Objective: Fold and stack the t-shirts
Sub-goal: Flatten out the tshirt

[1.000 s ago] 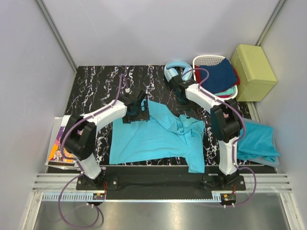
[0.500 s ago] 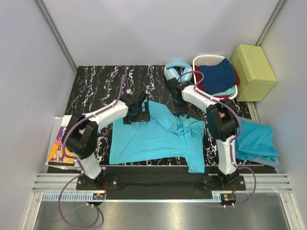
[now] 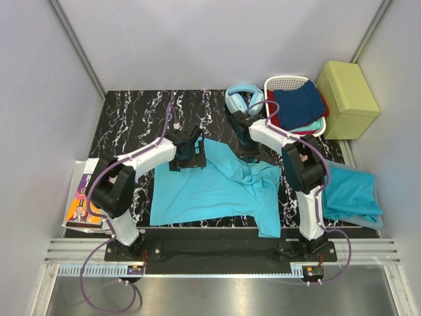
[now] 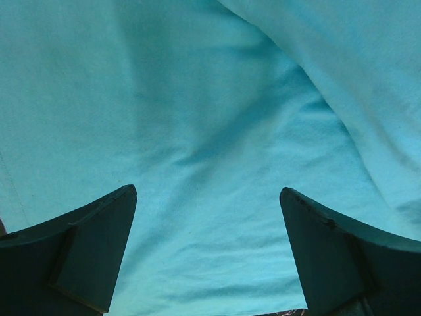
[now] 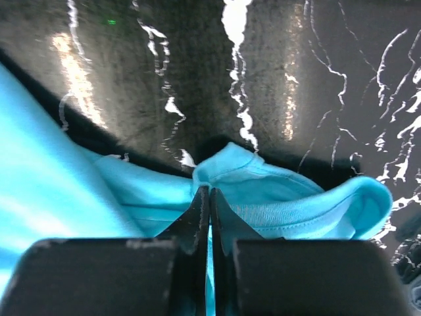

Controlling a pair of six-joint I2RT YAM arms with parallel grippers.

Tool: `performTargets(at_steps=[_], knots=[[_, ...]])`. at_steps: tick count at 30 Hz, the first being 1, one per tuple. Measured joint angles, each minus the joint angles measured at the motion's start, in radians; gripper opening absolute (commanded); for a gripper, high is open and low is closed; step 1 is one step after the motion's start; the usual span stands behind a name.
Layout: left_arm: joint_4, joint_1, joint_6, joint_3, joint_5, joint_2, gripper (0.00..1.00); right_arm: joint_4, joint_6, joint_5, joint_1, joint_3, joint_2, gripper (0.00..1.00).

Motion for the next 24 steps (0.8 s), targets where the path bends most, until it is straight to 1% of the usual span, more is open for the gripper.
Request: performTargets(at_steps=[8,11,18,24], knots=[[0.000,-0.006,-0.003,0.000,0.000,0.003,0.96,-0.001,0.008,0.053,0.000,-0.039,-0.025,0.00],[0.000,-0.006,-0.003,0.000,0.000,0.003,0.96,-0.014,0.014,0.100,0.000,-0.056,-0.080,0.00],[0.000,-0.012,-0.004,0.010,0.000,0.007,0.96,-0.046,0.023,0.192,-0.002,-0.078,-0.269,0.00],[0.001,-0.027,-0.004,0.016,0.001,0.029,0.96,-0.094,0.050,0.243,-0.011,-0.139,-0.341,0.00]])
